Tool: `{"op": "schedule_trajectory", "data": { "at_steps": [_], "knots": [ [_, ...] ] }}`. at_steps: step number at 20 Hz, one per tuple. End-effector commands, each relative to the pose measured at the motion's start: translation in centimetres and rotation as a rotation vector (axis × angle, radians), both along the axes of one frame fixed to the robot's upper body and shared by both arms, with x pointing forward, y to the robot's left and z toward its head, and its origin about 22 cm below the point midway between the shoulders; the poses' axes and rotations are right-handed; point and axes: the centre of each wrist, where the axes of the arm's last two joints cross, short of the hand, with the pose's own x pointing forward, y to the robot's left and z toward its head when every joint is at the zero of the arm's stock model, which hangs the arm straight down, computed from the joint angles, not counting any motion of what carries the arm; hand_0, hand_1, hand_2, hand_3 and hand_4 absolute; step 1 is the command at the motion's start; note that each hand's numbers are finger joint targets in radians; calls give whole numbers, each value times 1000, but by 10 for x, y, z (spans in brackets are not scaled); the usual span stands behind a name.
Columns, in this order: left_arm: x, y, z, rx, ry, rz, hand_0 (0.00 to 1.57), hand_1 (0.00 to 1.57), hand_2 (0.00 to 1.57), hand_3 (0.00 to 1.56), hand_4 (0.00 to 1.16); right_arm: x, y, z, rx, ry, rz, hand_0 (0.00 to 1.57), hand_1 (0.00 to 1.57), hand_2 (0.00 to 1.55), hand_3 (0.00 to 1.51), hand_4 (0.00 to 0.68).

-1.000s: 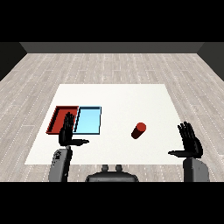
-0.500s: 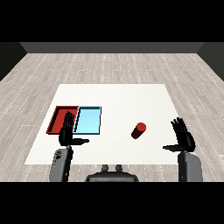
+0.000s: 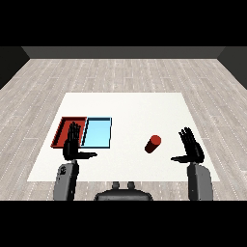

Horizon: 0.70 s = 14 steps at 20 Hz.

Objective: Pick the red can and put it in the red box

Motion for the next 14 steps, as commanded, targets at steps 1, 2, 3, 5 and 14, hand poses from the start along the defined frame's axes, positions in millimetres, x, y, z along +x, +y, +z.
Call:
{"op": "schedule_trajectory", "data": {
  "at_steps": [1, 2, 3, 5, 14],
  "knots": [
    [-1, -12, -20, -7, -3, -1, 0, 0, 0, 0, 0, 23, 15, -10, 46, 11, 3, 0, 0, 0, 0, 0],
    [5, 3, -1, -11, -13, 27, 0, 0, 0, 0, 0, 19, 33, -18, 54, 46, 16, 0, 0, 0, 0, 0],
    [-3, 4, 4, -1, 3, 19, 0, 0, 0, 0, 0, 22, 29, -22, 61, 47, 28, 0, 0, 0, 0, 0],
    [13, -16, 0, 11, 11, 2, 0, 0, 0, 0, 0, 14, 13, -18, 79, 33, 19, 0, 0, 0, 0, 0],
    [-20, -7, 6, 7, 12, -1, 0, 0, 0, 0, 0, 20, 48, -37, 112, 69, 25, 0, 0, 0, 0, 0]
  ]
}}
